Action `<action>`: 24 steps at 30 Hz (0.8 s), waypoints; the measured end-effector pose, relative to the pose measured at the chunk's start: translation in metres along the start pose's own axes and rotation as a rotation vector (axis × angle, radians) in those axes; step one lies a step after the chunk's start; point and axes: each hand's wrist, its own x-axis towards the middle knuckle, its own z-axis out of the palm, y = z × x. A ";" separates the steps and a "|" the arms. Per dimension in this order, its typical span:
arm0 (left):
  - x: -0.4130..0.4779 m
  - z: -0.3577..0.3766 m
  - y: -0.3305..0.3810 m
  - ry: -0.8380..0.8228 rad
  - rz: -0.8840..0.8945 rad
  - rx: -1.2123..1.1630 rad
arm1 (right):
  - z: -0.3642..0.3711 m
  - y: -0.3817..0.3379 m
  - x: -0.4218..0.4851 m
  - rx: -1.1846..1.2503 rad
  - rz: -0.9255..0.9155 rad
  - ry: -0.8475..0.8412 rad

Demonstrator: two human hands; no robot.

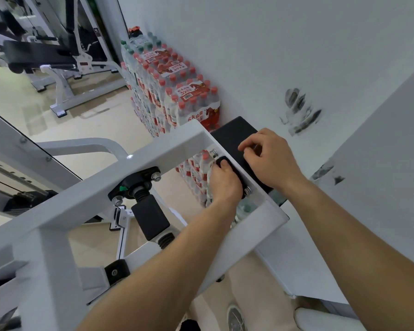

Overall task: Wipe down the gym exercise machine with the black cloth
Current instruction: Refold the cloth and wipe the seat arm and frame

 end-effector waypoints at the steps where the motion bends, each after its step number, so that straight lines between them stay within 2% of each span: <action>1: -0.003 -0.001 -0.006 -0.039 -0.001 0.013 | 0.003 -0.001 0.000 -0.015 0.001 -0.005; 5: -0.001 -0.014 -0.004 -0.126 0.038 -0.018 | 0.012 -0.009 0.000 -0.116 -0.002 -0.029; 10: 0.019 -0.023 0.020 0.062 0.013 -0.162 | 0.016 -0.016 -0.005 -0.180 0.043 -0.003; 13: 0.022 -0.022 0.018 0.102 0.032 -0.208 | 0.019 -0.017 -0.009 -0.201 0.085 0.021; 19: 0.035 -0.036 0.017 0.204 -0.053 -0.372 | 0.025 -0.018 -0.021 -0.206 0.113 0.053; 24: 0.042 -0.020 0.025 0.158 -0.064 -0.380 | 0.026 -0.024 -0.023 -0.233 0.146 0.084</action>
